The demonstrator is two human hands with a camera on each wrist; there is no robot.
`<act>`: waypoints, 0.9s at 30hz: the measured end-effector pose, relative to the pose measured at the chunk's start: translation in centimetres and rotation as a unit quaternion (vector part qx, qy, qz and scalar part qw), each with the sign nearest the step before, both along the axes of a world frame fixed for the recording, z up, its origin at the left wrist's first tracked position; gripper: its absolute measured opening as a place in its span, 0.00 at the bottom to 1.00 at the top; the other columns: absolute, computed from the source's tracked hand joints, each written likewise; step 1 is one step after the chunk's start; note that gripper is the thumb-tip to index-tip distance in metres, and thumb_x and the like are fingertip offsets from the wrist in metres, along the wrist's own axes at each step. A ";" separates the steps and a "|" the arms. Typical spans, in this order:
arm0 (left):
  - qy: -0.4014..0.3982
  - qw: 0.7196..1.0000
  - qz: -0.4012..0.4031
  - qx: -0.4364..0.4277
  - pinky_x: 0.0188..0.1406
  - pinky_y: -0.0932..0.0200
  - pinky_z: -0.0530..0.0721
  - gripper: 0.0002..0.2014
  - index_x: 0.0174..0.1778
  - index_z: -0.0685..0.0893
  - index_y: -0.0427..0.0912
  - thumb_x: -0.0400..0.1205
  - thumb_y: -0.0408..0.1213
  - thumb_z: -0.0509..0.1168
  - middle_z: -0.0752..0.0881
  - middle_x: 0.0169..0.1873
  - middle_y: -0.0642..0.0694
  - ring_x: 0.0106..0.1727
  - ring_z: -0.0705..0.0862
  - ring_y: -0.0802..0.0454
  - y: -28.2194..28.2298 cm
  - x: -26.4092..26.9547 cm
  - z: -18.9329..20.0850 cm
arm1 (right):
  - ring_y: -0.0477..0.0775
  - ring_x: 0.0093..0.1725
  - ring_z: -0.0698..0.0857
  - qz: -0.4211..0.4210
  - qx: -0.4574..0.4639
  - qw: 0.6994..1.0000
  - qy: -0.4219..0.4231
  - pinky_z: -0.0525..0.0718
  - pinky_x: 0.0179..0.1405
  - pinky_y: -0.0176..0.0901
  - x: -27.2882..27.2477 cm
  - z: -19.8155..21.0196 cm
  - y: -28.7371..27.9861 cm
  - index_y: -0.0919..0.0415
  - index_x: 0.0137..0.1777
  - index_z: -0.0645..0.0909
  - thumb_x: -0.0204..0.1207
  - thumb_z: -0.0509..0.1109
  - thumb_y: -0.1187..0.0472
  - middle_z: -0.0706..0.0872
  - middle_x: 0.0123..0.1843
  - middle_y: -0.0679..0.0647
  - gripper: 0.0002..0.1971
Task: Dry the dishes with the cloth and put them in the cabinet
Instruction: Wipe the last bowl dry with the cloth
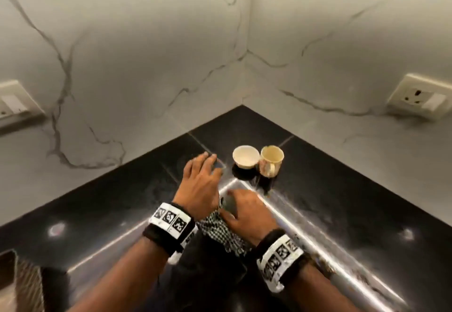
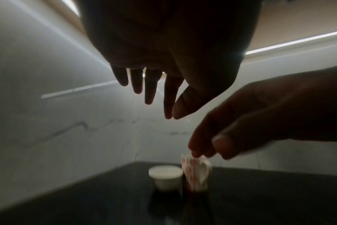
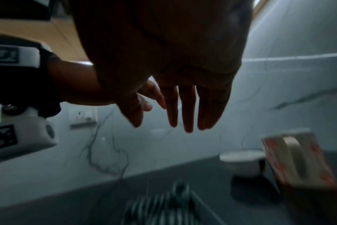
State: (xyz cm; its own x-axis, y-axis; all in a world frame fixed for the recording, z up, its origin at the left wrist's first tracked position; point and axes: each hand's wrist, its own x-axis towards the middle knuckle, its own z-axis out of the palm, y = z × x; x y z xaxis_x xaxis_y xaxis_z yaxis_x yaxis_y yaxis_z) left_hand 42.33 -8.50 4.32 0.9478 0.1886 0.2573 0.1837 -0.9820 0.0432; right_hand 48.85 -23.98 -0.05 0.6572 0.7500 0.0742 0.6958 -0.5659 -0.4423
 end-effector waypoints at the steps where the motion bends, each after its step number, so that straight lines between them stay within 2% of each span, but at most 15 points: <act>1: 0.027 0.999 0.006 -0.026 0.76 0.35 0.72 0.23 0.60 0.87 0.47 0.68 0.43 0.61 0.80 0.75 0.38 0.79 0.74 0.34 -0.3 -0.4 -2.0 | 0.59 0.67 0.82 0.015 -0.054 0.998 0.024 0.80 0.69 0.53 -1.0 -2.0 -0.4 0.53 0.72 0.77 0.73 0.63 0.31 0.84 0.68 0.54 0.34; 3: 0.073 0.995 0.014 -0.063 0.75 0.35 0.73 0.23 0.60 0.86 0.45 0.70 0.41 0.60 0.81 0.73 0.38 0.78 0.75 0.33 -0.9 -0.7 -4.8 | 0.60 0.72 0.79 0.042 -0.123 0.990 0.061 0.78 0.75 0.53 -2.8 -5.0 -1.4 0.48 0.80 0.70 0.71 0.66 0.29 0.77 0.78 0.52 0.39; 5: 0.112 0.990 0.008 -0.080 0.78 0.37 0.69 0.24 0.67 0.83 0.42 0.74 0.40 0.60 0.79 0.75 0.39 0.79 0.72 0.34 -1.2 -0.4 -6.4 | 0.63 0.72 0.77 0.043 -0.153 0.985 0.064 0.78 0.74 0.55 -3.7 -6.4 -2.7 0.42 0.83 0.65 0.76 0.70 0.41 0.67 0.85 0.51 0.35; 7: 0.144 0.986 -0.003 -0.089 0.80 0.40 0.66 0.24 0.73 0.79 0.42 0.79 0.39 0.61 0.76 0.78 0.40 0.80 0.69 0.36 -1.4 0.4 -7.2 | 0.61 0.69 0.80 0.014 -0.151 0.988 0.035 0.81 0.70 0.55 -3.9 -6.8 -4.2 0.40 0.80 0.70 0.81 0.64 0.56 0.69 0.83 0.49 0.27; 9: 0.157 0.983 -0.008 -0.093 0.79 0.44 0.67 0.24 0.75 0.77 0.42 0.81 0.40 0.62 0.74 0.79 0.41 0.80 0.69 0.38 -1.4 1.6 -7.8 | 0.60 0.65 0.82 -0.034 -0.149 0.988 0.010 0.83 0.66 0.53 -3.4 -6.5 -5.7 0.42 0.74 0.78 0.82 0.61 0.62 0.76 0.76 0.48 0.23; 11: 0.176 0.980 -0.010 -0.096 0.78 0.43 0.67 0.25 0.78 0.74 0.42 0.83 0.40 0.62 0.71 0.81 0.39 0.81 0.68 0.37 -1.3 3.3 -8.3 | 0.59 0.64 0.82 -0.080 -0.154 0.985 0.008 0.83 0.65 0.53 -2.7 -6.0 -7.0 0.43 0.70 0.81 0.81 0.61 0.64 0.80 0.70 0.47 0.22; 14: 0.212 0.975 -0.002 -0.066 0.80 0.39 0.66 0.28 0.80 0.71 0.42 0.83 0.43 0.63 0.65 0.84 0.36 0.83 0.65 0.35 -1.3 6.4 -9.2 | 0.57 0.65 0.83 -0.127 -0.147 0.980 0.046 0.85 0.63 0.54 -2.1 -5.4 -8.5 0.41 0.68 0.83 0.77 0.63 0.69 0.81 0.66 0.45 0.26; 17: 0.228 0.973 0.005 -0.042 0.81 0.35 0.65 0.27 0.78 0.72 0.42 0.82 0.45 0.65 0.60 0.86 0.34 0.84 0.63 0.33 -1.4 9.6 -9.6 | 0.57 0.66 0.84 -0.143 -0.144 0.976 0.076 0.86 0.63 0.57 -1.9 -5.0 -8.8 0.39 0.68 0.84 0.76 0.62 0.72 0.83 0.64 0.45 0.29; 22: 0.229 0.973 -0.010 -0.012 0.82 0.35 0.63 0.27 0.76 0.76 0.45 0.80 0.43 0.68 0.50 0.89 0.35 0.85 0.58 0.31 -1.2 14.1 -8.9 | 0.59 0.65 0.84 -0.149 -0.146 0.974 0.091 0.86 0.63 0.57 -1.7 -4.9 -8.9 0.38 0.68 0.84 0.78 0.62 0.71 0.83 0.61 0.47 0.29; 24: 0.251 0.967 -0.025 0.014 0.83 0.35 0.59 0.25 0.75 0.79 0.47 0.80 0.42 0.68 0.51 0.89 0.38 0.86 0.55 0.32 -1.2 15.3 -8.5 | 0.59 0.65 0.84 -0.151 -0.142 0.973 0.096 0.86 0.63 0.56 -1.7 -4.9 -9.1 0.38 0.68 0.84 0.78 0.62 0.71 0.84 0.62 0.48 0.29; 27: 0.275 0.959 -0.037 0.050 0.83 0.35 0.55 0.25 0.76 0.80 0.48 0.80 0.41 0.68 0.62 0.86 0.42 0.87 0.53 0.34 -1.0 16.7 -8.4 | 0.59 0.65 0.84 -0.155 -0.136 0.974 0.099 0.86 0.63 0.57 -1.7 -5.0 -9.1 0.38 0.68 0.84 0.77 0.63 0.71 0.84 0.63 0.48 0.29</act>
State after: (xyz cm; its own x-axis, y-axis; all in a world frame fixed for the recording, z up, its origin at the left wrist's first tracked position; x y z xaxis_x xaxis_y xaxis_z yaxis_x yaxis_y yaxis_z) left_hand 59.00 -9.50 -4.08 0.9551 0.1168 -0.2722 0.0823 -0.9875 -0.1347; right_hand 47.11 -33.11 -5.09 0.8360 0.4883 -0.2502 0.3901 -0.8497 -0.3546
